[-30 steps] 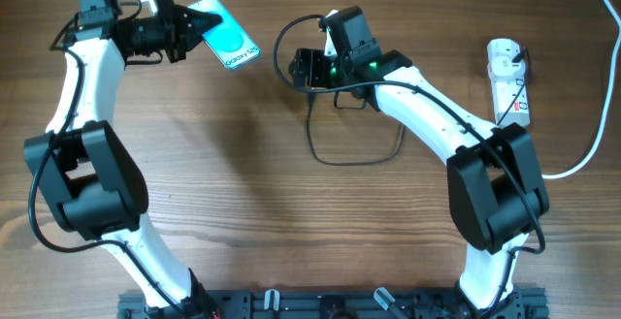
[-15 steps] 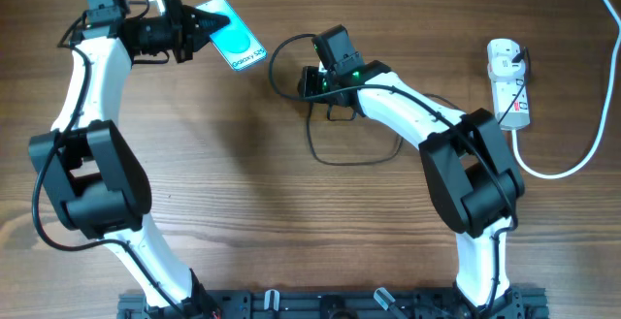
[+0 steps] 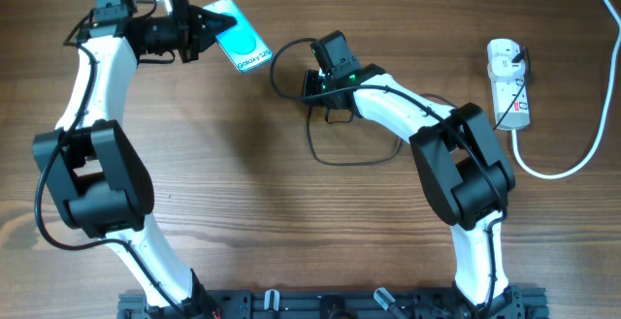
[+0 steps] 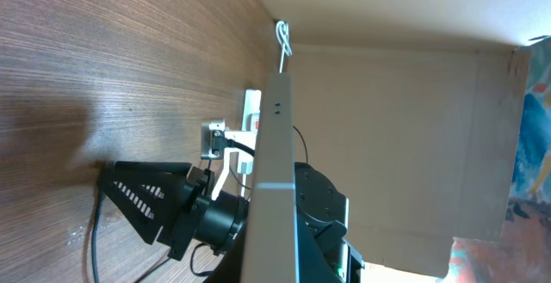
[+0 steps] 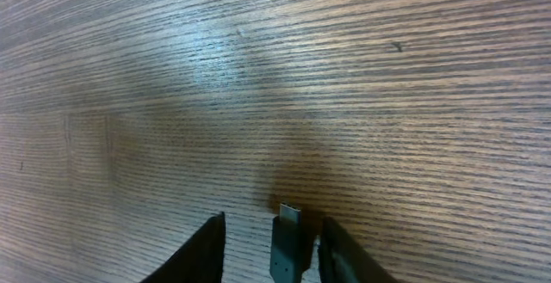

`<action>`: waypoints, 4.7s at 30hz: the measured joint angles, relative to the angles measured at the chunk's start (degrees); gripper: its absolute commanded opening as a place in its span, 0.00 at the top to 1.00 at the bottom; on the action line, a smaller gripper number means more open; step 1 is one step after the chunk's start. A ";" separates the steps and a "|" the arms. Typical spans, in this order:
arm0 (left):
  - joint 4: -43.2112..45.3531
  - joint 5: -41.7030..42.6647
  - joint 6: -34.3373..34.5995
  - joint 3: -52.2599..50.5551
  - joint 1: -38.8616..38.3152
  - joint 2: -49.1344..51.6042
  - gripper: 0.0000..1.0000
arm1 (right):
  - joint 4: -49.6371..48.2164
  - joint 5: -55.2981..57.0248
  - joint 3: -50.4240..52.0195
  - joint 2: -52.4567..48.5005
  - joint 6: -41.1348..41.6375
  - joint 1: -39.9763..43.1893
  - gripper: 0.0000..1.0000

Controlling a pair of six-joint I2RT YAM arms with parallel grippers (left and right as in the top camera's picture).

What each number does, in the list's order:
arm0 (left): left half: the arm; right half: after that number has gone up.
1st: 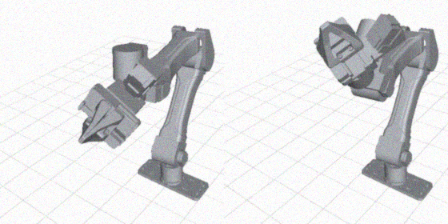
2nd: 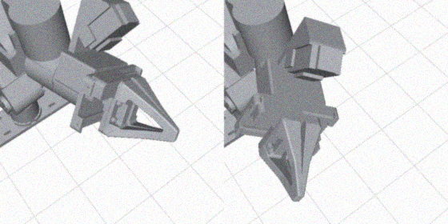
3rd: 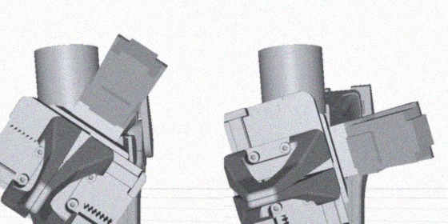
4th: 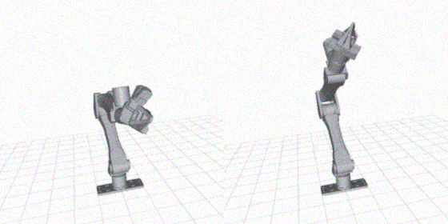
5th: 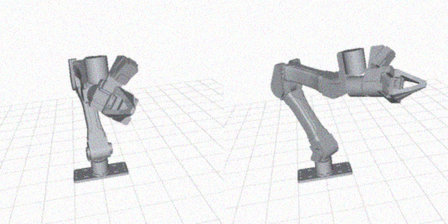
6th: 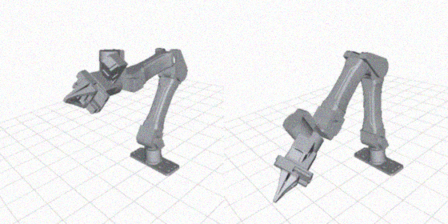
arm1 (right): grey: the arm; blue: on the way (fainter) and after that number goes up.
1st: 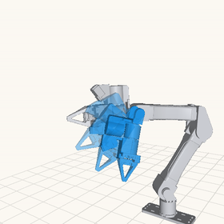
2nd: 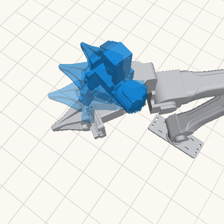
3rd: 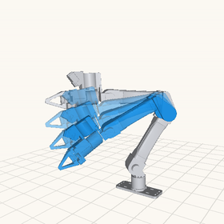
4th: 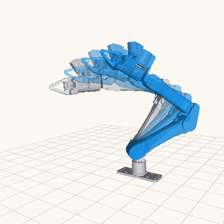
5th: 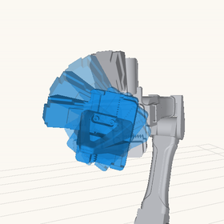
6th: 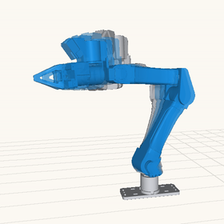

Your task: Plug charger to phone and switch on socket

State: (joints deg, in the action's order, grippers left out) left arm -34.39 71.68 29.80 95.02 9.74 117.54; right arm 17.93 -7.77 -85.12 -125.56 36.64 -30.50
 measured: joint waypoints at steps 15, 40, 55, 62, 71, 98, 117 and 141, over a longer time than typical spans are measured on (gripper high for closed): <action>-1.01 0.00 0.02 0.00 0.00 0.00 0.96 | 3.96 0.98 -1.18 -0.13 1.64 -0.20 0.96; -1.44 0.00 0.00 0.00 0.00 0.00 0.96 | 9.53 8.20 -1.38 0.85 4.33 -4.94 0.81; -2.58 0.00 0.00 0.00 0.00 0.00 0.96 | 9.92 0.22 -1.27 2.78 3.63 -1.07 0.96; -2.58 0.11 -0.55 0.00 0.00 0.00 0.96 | 11.32 -15.56 -1.16 19.37 -10.91 5.70 0.96; -2.78 8.20 -11.15 0.00 0.00 0.00 0.96 | 8.26 -49.99 4.83 23.50 -27.65 9.18 0.96; -3.37 15.89 -19.26 0.00 -5.20 0.00 0.96 | -21.62 -62.16 17.66 23.45 -2.16 7.21 0.96; -3.61 15.87 -19.26 0.00 -7.76 0.00 0.96 | -21.44 -60.74 17.70 23.45 -2.14 7.02 0.96; -3.61 15.87 -19.28 0.00 -7.72 0.00 0.96 | -25.99 -61.83 18.08 23.45 0.90 7.69 0.96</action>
State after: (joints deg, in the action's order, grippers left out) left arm -38.00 87.55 10.52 95.02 2.02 117.54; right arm -8.05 -69.60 -67.05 -102.10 37.54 -22.81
